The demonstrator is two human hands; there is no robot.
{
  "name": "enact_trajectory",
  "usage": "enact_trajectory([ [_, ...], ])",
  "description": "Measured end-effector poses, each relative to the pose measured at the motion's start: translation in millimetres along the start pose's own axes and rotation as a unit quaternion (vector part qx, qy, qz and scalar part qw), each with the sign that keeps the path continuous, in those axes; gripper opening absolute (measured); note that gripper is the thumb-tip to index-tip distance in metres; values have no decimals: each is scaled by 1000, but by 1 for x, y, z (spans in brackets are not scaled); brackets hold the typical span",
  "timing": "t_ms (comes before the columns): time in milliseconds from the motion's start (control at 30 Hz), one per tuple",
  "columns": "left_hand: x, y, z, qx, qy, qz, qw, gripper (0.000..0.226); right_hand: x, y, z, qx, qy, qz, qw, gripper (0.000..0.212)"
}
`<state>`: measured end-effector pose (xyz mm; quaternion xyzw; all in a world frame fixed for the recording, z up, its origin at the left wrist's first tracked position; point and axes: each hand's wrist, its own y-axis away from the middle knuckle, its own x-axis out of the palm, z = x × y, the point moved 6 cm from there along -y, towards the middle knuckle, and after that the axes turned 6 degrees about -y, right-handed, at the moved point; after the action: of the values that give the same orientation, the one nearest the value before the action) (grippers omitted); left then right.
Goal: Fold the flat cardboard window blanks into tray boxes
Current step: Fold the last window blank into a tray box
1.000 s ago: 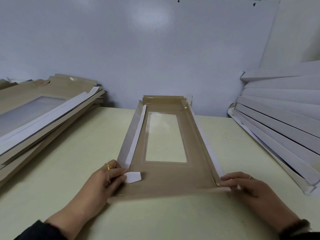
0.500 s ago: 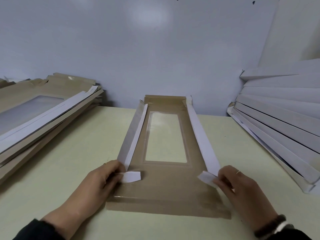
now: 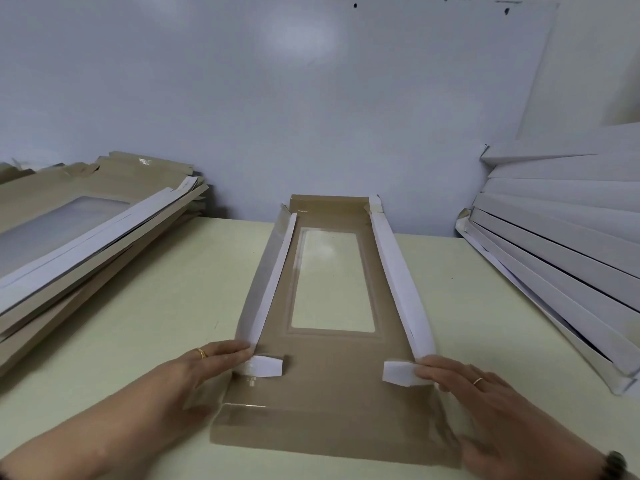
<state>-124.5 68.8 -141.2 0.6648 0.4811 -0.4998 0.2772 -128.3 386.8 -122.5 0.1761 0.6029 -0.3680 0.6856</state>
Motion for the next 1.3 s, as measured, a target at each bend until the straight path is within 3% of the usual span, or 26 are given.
enact_trajectory([
  [100, 2, -2, 4, -2, -10, 6, 1000, 81, 2, 1, -4, -2, 5, -3, 1000, 72],
  [233, -5, 3, -6, 32, 24, -88, 995, 51, 4, 1, -6, -16, 24, -64, 998, 73],
  [333, -1, 6, -5, 36, 36, -113, 992, 51, -1, -4, -7, -17, 19, -136, 990, 59],
  [400, 1, 7, -6, 29, 27, -122, 992, 48, -4, -7, -7, -1, -57, -173, 983, 38],
  [467, 1, 6, -9, 23, 5, -144, 989, 38, -3, -11, -12, 51, -180, -197, 962, 29],
  [533, -3, 5, -16, 12, 3, -175, 984, 38, 2, -13, -20, 117, -274, -217, 930, 37],
  [600, -10, -1, -17, -33, 64, -210, 975, 15, 8, -16, -27, 158, -324, -223, 906, 37],
  [700, -7, -10, -7, -97, 187, -232, 950, 32, 14, -18, -32, 181, -391, -230, 873, 28],
  [833, -4, -16, -5, -138, 268, -242, 922, 17, 19, -17, -42, 214, -455, -262, 824, 30],
  [933, -2, -16, -3, -159, 281, -277, 905, 38, 17, -19, -41, 219, -415, -291, 834, 39],
  [1067, -3, -13, -11, -158, 206, -297, 919, 41, 11, -18, -31, 176, -275, -284, 901, 45],
  [1167, -3, -12, -18, -127, 142, -255, 948, 37, 7, -19, -25, 154, -183, -254, 937, 36],
  [1300, 1, -14, -22, -106, 48, -203, 972, 27, 11, -21, -21, 147, -142, -216, 955, 23],
])
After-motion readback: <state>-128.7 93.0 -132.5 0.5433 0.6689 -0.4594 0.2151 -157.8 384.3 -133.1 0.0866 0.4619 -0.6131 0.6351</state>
